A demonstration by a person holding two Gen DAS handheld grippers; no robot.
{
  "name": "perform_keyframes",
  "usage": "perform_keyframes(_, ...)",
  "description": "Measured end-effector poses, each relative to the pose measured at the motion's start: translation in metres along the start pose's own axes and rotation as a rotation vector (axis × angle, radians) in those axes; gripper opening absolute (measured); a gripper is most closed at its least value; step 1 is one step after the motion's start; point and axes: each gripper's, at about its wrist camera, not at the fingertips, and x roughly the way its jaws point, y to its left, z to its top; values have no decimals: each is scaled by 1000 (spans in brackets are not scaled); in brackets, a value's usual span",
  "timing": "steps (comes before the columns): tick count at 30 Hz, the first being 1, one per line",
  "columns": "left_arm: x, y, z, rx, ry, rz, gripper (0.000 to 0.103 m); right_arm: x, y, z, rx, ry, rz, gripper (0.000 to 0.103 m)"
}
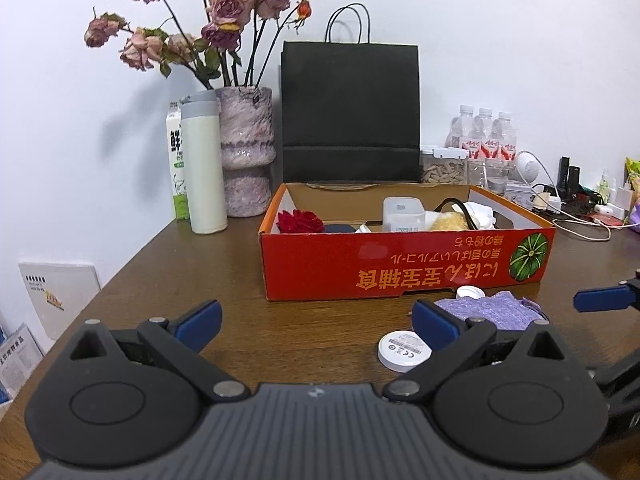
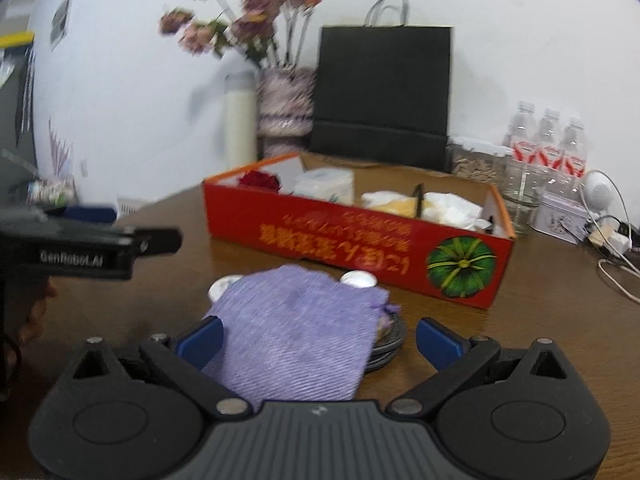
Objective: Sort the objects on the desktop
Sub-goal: 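Move the right tool down onto the purple cloth pouch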
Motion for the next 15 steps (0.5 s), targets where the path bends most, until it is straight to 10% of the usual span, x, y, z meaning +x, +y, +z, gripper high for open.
perform_keyframes(8,-3,-1,0,11,-6,-19,103,9,11,1,-4,71,33,84)
perform_keyframes(15,-4,-4,-1,19,-5,-30,103,5,4,3,36,64,51,25)
